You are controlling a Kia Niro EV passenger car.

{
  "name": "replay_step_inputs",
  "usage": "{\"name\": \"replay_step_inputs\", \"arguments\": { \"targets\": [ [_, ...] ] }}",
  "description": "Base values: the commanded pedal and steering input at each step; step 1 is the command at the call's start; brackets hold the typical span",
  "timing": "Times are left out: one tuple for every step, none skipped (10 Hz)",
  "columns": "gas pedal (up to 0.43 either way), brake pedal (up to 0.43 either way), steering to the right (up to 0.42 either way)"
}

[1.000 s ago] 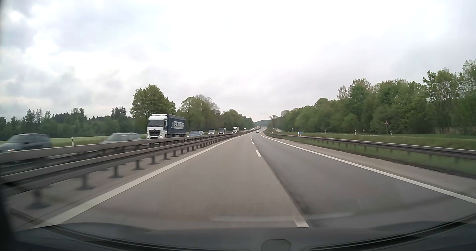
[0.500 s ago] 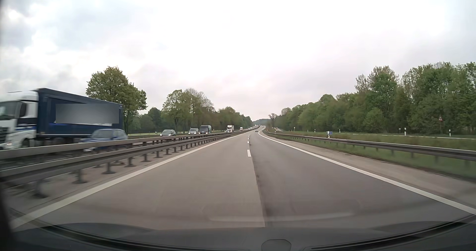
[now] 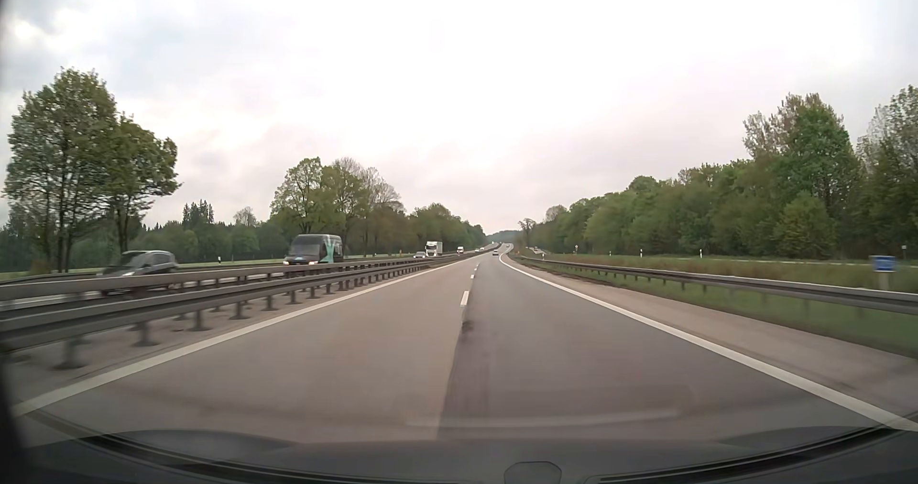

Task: Follow the waypoints while adhering to traffic rules and regulations

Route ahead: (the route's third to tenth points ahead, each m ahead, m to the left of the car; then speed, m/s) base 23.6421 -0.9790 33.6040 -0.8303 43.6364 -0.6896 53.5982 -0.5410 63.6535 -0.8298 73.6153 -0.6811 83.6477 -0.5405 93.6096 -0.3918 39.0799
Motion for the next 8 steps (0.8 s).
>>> {"name": "replay_step_inputs", "arguments": {
  "targets": [
    [0.48,0.0,-0.002],
    [0.469,0.0,-0.002],
    [0.469,0.0,-0.002],
    [0.469,0.0,-0.002],
    [0.469,0.0,-0.002],
    [0.469,0.0,-0.001],
    [0.469,0.0,-0.001],
    [0.469,0.0,-0.001]
  ]
}}
